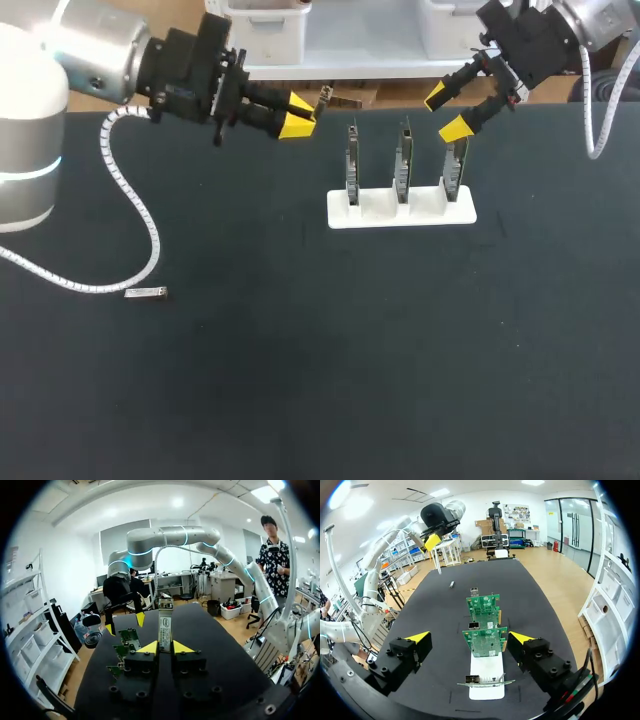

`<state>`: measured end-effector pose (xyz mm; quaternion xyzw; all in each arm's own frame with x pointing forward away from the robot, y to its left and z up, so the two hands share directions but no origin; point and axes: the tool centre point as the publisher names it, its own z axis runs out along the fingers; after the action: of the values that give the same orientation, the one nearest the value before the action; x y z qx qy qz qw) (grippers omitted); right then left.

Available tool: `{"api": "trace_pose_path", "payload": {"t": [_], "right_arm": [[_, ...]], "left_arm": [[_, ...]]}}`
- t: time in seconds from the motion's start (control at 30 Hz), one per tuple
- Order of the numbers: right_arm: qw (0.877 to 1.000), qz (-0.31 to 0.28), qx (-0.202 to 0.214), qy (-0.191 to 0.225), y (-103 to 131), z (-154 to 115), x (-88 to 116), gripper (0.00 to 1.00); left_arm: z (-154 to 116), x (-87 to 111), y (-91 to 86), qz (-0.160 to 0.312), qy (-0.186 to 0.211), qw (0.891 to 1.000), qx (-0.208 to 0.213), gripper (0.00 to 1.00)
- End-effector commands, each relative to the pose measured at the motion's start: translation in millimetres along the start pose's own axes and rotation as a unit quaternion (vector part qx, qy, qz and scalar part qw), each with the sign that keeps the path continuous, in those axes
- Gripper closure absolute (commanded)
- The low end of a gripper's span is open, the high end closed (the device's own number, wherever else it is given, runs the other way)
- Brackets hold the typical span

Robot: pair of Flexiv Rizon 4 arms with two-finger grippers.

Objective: Pick up the optical module with the left hand, and insert it into the network port with the right hand.

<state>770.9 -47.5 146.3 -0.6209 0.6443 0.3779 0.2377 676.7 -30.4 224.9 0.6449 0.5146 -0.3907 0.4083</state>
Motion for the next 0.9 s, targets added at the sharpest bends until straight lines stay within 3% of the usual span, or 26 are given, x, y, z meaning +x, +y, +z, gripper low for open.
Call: {"api": "trace_pose_path", "payload": {"t": [0.03, 0.23, 0.47, 0.63, 0.9], "right_arm": [[1.000, 0.000, 0.000, 0.000, 0.0, 0.1, 0.1, 0.00], [1.000, 0.000, 0.000, 0.000, 0.0, 0.1, 0.1, 0.00], [1.000, 0.000, 0.000, 0.000, 0.0, 0.1, 0.1, 0.00], [1.000, 0.000, 0.000, 0.000, 0.0, 0.1, 0.1, 0.00], [1.000, 0.000, 0.000, 0.000, 0.0, 0.1, 0.1, 0.00]], "left_arm": [[-0.9, -0.1, 2.1, 0.000, 0.001, 1.000, 0.004, 1.00], [-0.3, -1.0, 1.9, -0.002, 0.008, 1.000, -0.006, 1.00], [28.7, -21.8, 4.6, 0.015, -0.004, 0.999, -0.047, 1.00], [43.9, -26.0, 8.2, 0.004, -0.005, 0.998, -0.068, 1.00], [61.6, -29.5, 27.4, 0.000, -0.013, 0.996, -0.083, 1.00]]}}
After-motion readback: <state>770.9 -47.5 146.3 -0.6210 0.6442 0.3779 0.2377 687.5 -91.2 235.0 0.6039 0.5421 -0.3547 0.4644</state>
